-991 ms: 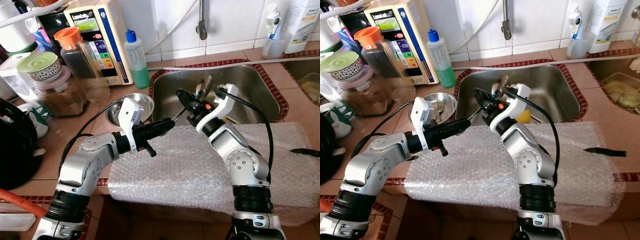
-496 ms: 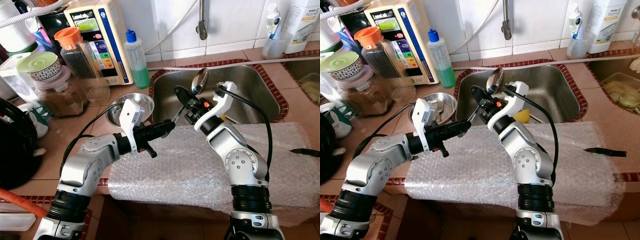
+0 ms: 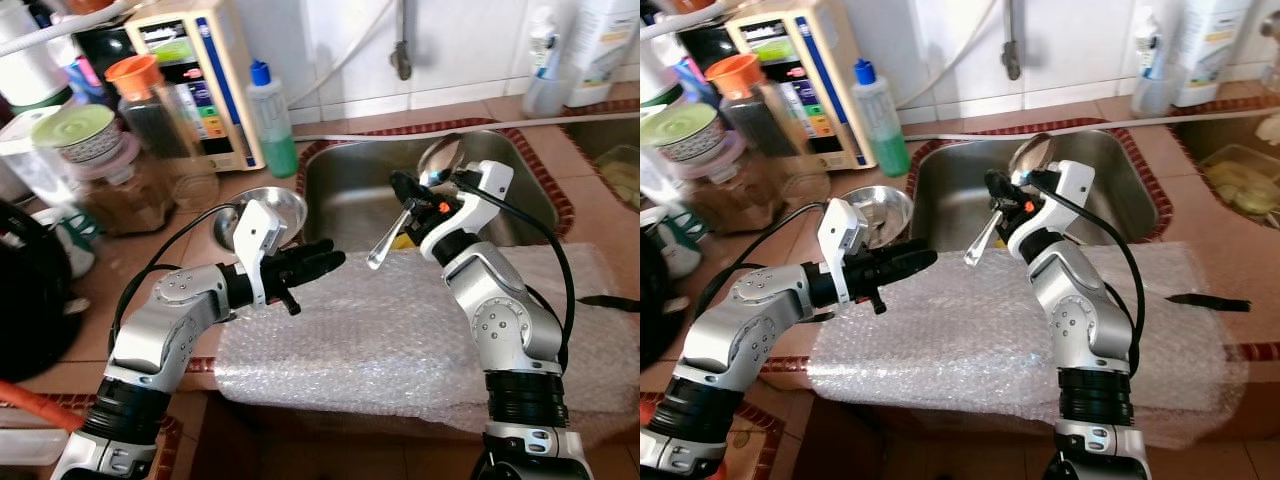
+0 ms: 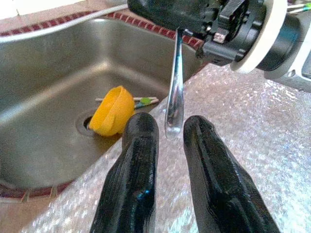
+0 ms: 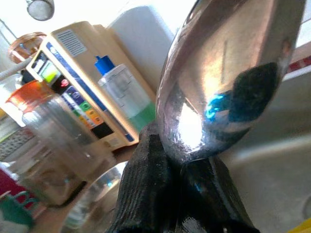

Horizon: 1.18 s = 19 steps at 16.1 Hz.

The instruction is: Kitchen organization

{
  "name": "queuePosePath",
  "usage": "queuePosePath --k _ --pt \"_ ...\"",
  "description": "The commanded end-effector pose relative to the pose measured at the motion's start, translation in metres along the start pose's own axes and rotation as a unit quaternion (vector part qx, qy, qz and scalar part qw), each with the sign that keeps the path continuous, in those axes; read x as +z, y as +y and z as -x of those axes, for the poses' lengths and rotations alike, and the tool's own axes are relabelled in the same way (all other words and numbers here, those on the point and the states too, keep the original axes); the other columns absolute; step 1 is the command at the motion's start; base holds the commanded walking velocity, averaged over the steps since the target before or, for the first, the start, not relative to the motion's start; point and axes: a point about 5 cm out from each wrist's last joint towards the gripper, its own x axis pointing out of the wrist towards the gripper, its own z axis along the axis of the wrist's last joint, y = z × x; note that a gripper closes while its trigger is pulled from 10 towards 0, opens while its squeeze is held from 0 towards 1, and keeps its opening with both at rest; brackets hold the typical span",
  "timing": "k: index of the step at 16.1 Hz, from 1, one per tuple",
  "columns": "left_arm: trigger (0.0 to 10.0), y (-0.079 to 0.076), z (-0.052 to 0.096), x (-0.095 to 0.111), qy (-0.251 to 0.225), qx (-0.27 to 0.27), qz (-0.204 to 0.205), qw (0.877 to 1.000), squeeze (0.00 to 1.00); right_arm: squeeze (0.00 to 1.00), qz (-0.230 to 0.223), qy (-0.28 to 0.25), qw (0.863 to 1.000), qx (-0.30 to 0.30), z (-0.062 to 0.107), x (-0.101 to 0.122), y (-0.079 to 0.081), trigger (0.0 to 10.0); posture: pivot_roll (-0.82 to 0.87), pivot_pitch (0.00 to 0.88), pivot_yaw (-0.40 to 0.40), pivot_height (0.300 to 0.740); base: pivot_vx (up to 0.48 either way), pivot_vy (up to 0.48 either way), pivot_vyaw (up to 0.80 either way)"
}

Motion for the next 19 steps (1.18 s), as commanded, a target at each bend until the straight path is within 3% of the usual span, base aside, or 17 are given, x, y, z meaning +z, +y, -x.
queuePosePath --k 1,4,5,6,7,10,12,14,16,18,19 --pt "10.0 0.007 0.006 0.005 -0.002 0.018 -0.018 1.000 1.00 0.00 0.022 -0.006 1.000 0.009 -0.006 0.004 0.007 0.0 -0.28 0.088 0.206 0.740 0.000 0.000 0.00" --pt "10.0 0.023 0.012 0.014 -0.020 0.084 -0.073 0.994 1.00 0.00 0.117 -0.027 0.993 -0.017 -0.005 0.019 -0.005 0.0 -0.27 0.087 0.197 0.740 0.000 0.000 0.00" --pt "10.0 0.025 0.013 0.014 -0.019 0.090 -0.079 0.993 1.00 0.00 0.128 -0.028 0.991 -0.019 -0.005 0.020 -0.007 0.0 -0.27 0.087 0.197 0.740 0.000 0.000 0.00" --pt "10.0 0.029 0.016 0.018 -0.032 0.111 -0.094 0.989 1.00 0.00 0.191 -0.026 0.981 -0.029 -0.003 0.027 -0.017 0.0 -0.27 0.090 0.194 0.740 0.000 0.000 0.00" --pt "10.0 0.030 0.017 0.019 -0.036 0.122 -0.099 0.987 1.00 0.00 0.216 -0.023 0.976 -0.032 -0.001 0.030 -0.022 0.0 -0.27 0.090 0.193 0.740 0.000 0.000 0.00" --pt "10.0 0.029 0.020 0.011 -0.027 0.148 -0.130 0.980 1.00 0.00 0.337 0.005 0.941 -0.032 0.005 0.039 -0.046 0.0 -0.28 0.097 0.194 0.740 0.000 0.000 0.00" --pt "10.0 0.031 0.022 0.007 -0.021 0.165 -0.148 0.975 1.00 0.00 0.363 0.011 0.931 -0.030 0.007 0.041 -0.051 0.0 -0.27 0.098 0.196 0.740 0.000 0.000 0.00" --pt "10.0 0.028 0.022 0.000 -0.027 0.182 -0.144 0.972 1.00 0.00 0.435 0.035 0.900 -0.010 0.009 0.041 -0.060 0.0 -0.27 0.101 0.198 0.740 0.000 0.000 0.00" --pt "10.0 0.023 0.018 -0.003 -0.025 0.179 -0.156 0.971 1.00 0.00 0.467 0.057 0.882 -0.001 0.010 0.038 -0.068 0.0 -0.26 0.102 0.199 0.740 0.000 0.000 0.00" --pt "10.0 0.020 0.013 -0.003 -0.039 0.187 -0.138 0.972 1.00 0.00 0.500 0.095 0.861 -0.005 0.013 0.032 -0.082 0.0 -0.27 0.102 0.198 0.740 0.000 0.000 0.00" --pt "10.0 0.019 0.012 -0.003 -0.040 0.186 -0.137 0.972 1.00 0.00 0.503 0.108 0.857 -0.014 0.015 0.031 -0.087 0.0 -0.27 0.102 0.198 0.740 0.000 0.000 0.00"
